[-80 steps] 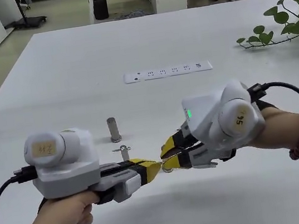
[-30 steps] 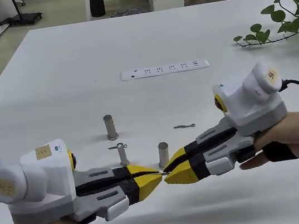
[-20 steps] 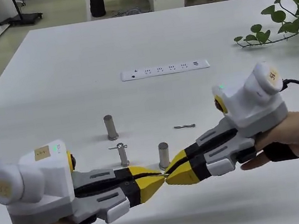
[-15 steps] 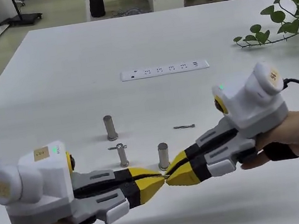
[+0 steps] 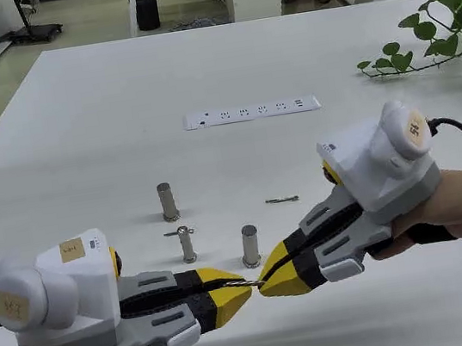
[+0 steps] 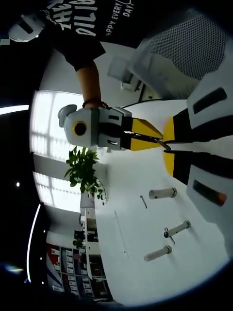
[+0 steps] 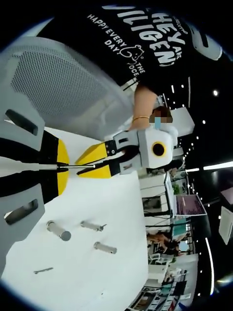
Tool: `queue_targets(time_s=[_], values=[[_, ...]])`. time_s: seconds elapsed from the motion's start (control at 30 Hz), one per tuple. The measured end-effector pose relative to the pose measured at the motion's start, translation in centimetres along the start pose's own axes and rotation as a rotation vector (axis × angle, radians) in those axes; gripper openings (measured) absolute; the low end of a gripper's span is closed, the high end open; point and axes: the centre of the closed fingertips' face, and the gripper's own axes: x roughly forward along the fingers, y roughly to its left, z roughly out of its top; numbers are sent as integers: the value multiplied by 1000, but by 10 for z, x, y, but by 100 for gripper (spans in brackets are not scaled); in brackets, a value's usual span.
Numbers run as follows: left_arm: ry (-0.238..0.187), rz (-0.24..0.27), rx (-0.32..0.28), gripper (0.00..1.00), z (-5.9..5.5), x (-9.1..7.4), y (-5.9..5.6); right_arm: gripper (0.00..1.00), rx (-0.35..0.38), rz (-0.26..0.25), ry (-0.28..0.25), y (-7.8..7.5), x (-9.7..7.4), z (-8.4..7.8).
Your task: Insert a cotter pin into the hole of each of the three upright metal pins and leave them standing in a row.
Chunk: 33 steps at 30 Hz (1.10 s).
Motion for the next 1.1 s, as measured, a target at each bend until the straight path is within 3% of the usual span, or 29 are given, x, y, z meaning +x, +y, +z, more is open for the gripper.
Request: queue_targets(time_s=[0.37,0.6,0.7,1.1], values=[[18,78,18,6,-4,0,14,0,-25,-108,50,-25,-11,-11],[30,190,16,13,-9,1,33,0,-1,-195,86,-47,-21,-24],[43,217,20,14,-13,3,36,0,6,-225,96,-56,-25,-28],[62,333,17,22,-19,14,54,0,11,-257,158,-73,-31,-47]])
